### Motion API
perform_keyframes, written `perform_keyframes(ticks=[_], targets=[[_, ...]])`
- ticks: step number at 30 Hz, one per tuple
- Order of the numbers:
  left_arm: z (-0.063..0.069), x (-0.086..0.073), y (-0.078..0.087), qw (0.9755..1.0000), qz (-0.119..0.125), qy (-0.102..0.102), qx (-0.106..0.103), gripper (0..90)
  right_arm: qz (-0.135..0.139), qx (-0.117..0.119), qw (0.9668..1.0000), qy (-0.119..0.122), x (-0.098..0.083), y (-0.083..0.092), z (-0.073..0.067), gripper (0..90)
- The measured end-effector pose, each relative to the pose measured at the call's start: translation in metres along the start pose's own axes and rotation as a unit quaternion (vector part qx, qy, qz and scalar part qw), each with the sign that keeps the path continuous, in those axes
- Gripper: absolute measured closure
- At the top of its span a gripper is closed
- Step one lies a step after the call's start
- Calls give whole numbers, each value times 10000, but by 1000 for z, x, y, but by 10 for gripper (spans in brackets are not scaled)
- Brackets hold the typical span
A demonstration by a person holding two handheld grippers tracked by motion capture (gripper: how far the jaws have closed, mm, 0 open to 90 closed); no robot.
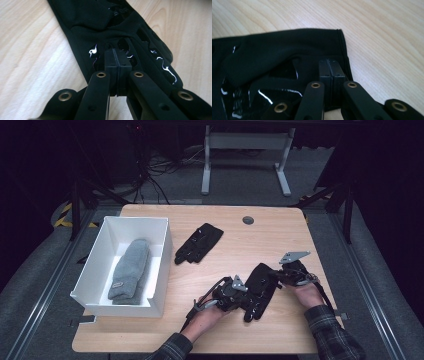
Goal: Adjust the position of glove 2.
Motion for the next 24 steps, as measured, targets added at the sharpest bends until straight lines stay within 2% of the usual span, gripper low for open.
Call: perform_keyframes(ticks=[6,13,21,24], targets=[[-15,-6,8,9998,-48,123,176,900,-76,142,9999,37,-5,4,-9,900],[-35,-15,18,9988,-93,335,355,900,-223,466,9985,169,-12,10,-31,900],[-52,-17,22,9972,-89,451,594,900,-304,743,9954,519,-22,17,-64,900],[-54,-16,26,9970,-47,511,581,900,-344,858,9936,649,-25,20,-77,900]])
Point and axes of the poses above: each handheld gripper's, and its own axes: y roughly backward along the jaws, x roughly out of its top, z roughly to its right, the point moved 9 cm from there along -y, roughly forward along the jaws, and after that the axes turned 3 degrees about -y, right-handed, at the moved point
